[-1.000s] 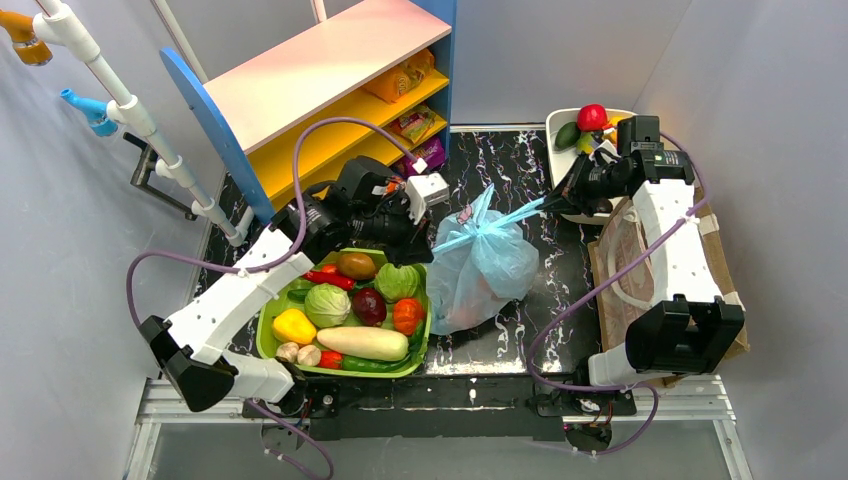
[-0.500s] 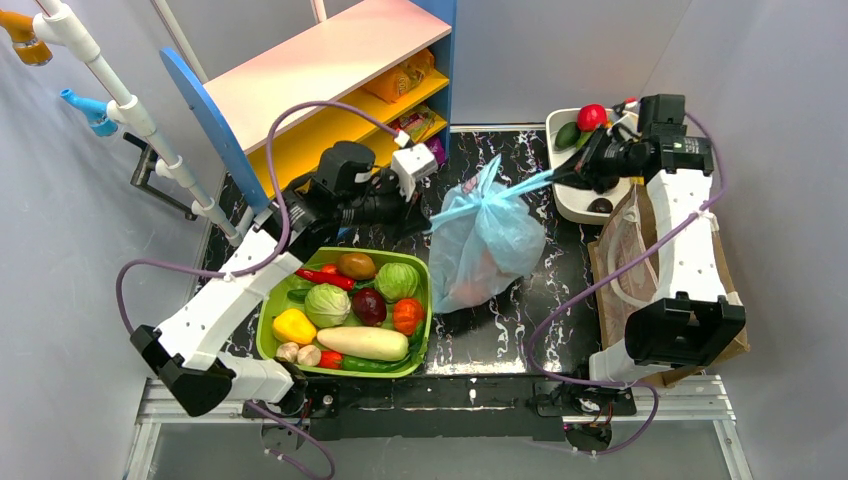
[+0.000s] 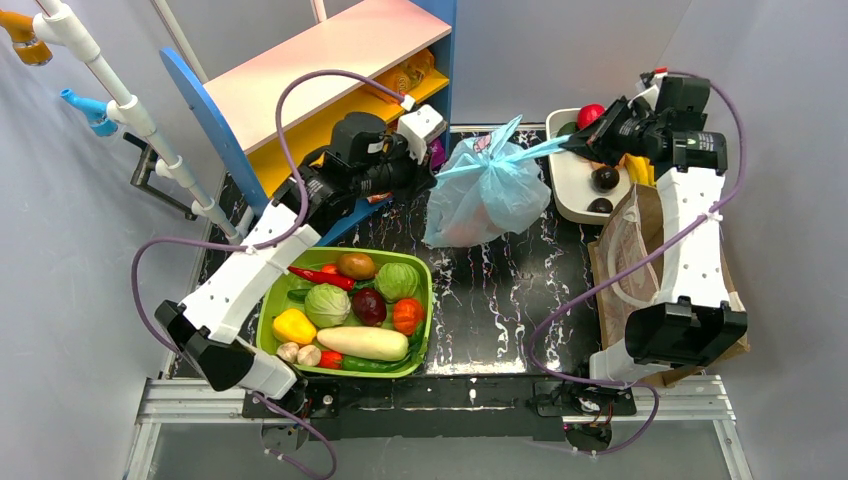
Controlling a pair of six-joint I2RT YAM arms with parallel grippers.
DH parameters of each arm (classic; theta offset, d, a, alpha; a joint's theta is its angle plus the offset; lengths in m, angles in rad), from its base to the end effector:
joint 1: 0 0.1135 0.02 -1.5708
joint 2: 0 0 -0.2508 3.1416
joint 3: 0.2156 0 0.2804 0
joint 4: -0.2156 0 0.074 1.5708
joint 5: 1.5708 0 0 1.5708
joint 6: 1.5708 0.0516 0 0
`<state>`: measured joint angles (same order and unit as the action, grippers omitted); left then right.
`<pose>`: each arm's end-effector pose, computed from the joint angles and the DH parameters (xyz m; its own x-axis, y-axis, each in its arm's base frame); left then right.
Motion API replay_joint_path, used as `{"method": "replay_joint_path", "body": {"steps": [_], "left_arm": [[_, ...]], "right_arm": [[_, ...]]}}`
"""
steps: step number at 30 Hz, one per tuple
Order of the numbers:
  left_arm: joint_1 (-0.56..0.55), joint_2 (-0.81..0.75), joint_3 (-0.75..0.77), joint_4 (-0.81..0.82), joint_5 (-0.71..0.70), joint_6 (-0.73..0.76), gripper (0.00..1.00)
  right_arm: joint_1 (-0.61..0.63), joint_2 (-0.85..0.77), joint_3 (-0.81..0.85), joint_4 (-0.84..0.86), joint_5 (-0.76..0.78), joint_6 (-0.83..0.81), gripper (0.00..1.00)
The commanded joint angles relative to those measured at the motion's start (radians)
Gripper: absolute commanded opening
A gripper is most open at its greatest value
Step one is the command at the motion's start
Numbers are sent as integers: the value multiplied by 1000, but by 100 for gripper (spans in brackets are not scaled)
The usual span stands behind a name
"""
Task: Place the food into the grocery bag and tie it
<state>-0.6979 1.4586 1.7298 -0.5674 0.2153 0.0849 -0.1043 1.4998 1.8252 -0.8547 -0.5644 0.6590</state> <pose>0.2678 -0.2390 0.4576 -0.1563 0.2392 -0.9583 0.8005 0.5991 0.0190 0.3451 -0.0084 0.4487 -0.6243 0.5856 -0.5170 0.0140 0.6702 0.7421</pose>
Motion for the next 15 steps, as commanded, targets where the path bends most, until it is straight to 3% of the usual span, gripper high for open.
{"method": "replay_joint_path", "body": {"steps": [1,8,11,15], "left_arm": [[34,-50,-143,9,-73,-8,0],[45,-136,-647,354,-34,-59,0],[56,-109,-699,362,-103,-114,0],[70,-61,-700,316,-95,-112,0]], "right_arm": [[-15,-2,-148,74,111,-4,1],[-6,43,-365,151,92,-9,1],[2,81,-369,130,103,-49,1],[14,118,-385,119,125,-93,1]]}}
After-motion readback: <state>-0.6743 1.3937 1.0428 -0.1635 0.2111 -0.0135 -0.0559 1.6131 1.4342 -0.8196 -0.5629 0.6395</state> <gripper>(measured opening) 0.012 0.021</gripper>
